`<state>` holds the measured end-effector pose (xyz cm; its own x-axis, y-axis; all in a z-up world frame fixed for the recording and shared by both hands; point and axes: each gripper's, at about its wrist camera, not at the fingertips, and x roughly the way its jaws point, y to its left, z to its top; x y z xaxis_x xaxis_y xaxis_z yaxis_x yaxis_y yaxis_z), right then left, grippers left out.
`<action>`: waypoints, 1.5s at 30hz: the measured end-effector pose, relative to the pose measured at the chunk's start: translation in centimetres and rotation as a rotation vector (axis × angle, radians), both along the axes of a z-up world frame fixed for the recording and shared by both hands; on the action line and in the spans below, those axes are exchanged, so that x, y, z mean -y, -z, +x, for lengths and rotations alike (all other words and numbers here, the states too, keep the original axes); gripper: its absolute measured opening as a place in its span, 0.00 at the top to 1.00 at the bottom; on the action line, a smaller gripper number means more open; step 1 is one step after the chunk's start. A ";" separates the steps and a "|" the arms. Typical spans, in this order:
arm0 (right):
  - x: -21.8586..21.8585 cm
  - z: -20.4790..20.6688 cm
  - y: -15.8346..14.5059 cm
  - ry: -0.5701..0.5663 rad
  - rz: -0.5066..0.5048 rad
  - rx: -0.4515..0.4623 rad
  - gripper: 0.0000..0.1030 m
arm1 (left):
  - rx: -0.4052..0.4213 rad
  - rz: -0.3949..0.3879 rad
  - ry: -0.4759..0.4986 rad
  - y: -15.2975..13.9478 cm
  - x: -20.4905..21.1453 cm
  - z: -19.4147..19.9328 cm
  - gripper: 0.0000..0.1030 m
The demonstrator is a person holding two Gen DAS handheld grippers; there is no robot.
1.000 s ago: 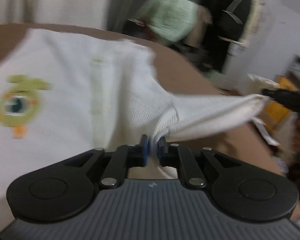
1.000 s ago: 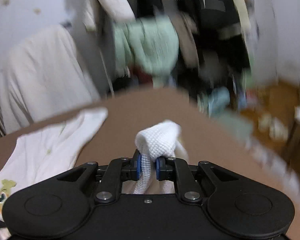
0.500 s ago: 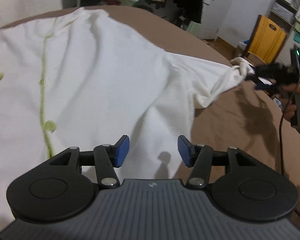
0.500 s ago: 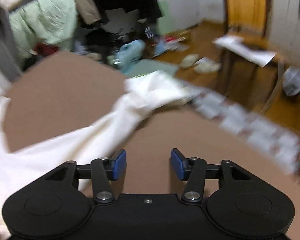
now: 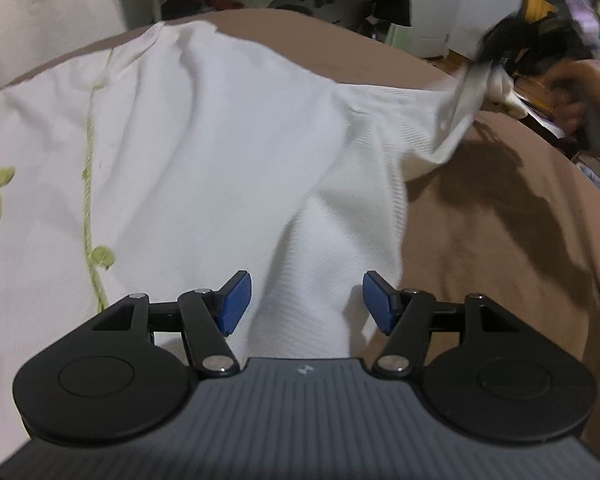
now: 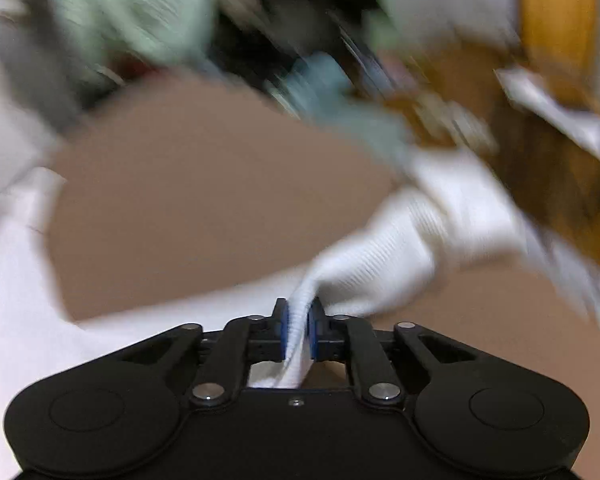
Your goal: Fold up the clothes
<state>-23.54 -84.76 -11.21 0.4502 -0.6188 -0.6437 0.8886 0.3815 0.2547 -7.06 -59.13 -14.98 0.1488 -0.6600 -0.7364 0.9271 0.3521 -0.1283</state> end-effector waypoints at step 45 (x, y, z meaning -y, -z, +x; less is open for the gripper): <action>4.6 -12.5 3.7 0.200 0.022 -0.001 0.49 | -0.010 -0.040 0.020 -0.8 2.7 1.6 0.35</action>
